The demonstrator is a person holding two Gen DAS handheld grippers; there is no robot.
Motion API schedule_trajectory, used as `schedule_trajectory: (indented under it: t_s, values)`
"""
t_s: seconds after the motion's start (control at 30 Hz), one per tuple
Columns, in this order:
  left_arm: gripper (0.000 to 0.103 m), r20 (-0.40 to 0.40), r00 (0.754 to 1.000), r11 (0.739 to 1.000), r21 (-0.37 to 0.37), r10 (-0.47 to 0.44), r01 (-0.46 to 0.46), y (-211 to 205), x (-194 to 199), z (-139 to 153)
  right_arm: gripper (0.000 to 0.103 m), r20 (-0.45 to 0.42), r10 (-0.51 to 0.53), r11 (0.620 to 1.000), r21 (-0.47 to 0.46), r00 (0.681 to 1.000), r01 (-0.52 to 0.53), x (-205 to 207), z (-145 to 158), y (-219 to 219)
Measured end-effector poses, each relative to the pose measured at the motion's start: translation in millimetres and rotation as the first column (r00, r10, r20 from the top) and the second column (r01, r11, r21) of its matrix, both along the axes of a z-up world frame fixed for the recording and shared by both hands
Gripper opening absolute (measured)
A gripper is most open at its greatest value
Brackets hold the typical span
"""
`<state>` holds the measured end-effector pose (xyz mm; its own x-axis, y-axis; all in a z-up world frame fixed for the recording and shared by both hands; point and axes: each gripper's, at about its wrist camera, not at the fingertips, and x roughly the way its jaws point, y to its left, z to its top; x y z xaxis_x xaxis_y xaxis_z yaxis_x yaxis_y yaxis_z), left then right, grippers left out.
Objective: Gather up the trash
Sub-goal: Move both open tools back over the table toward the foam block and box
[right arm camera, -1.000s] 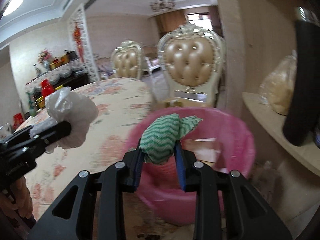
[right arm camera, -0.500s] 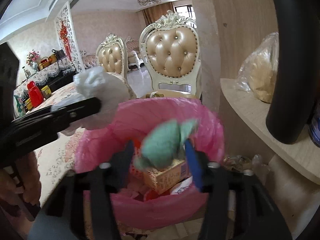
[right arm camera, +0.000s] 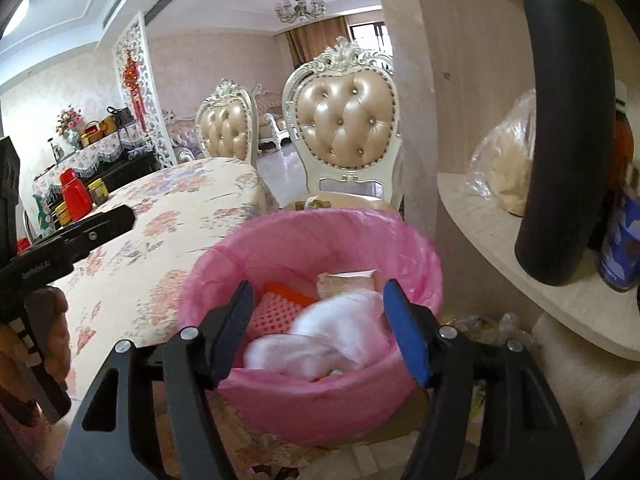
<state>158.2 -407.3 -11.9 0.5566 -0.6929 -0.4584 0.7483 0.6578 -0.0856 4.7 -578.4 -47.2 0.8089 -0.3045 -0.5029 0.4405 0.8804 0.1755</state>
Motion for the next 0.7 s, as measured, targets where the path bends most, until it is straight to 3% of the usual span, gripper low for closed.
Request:
schedule_trajectory:
  t_s: [0.23, 0.43, 0.7]
  values:
    - [0.096, 0.043, 0.991, 0.991, 0.03, 0.129, -0.13, 78, -4, 6, 0.065, 0.015, 0.066, 0.998, -0.017, 0.998, -0.066, 4, 16, 44]
    - [0.096, 0.079, 0.97, 0.97, 0.059, 0.231, -0.236, 146, -12, 7, 0.065, 0.016, 0.212, 0.977, -0.045, 0.977, -0.211, 35, 30, 113]
    - [0.096, 0.063, 0.905, 0.903, 0.064, 0.421, -0.425, 256, -1, 3, 0.067, 0.001, 0.406, 0.912, -0.058, 0.914, -0.406, 89, 36, 220]
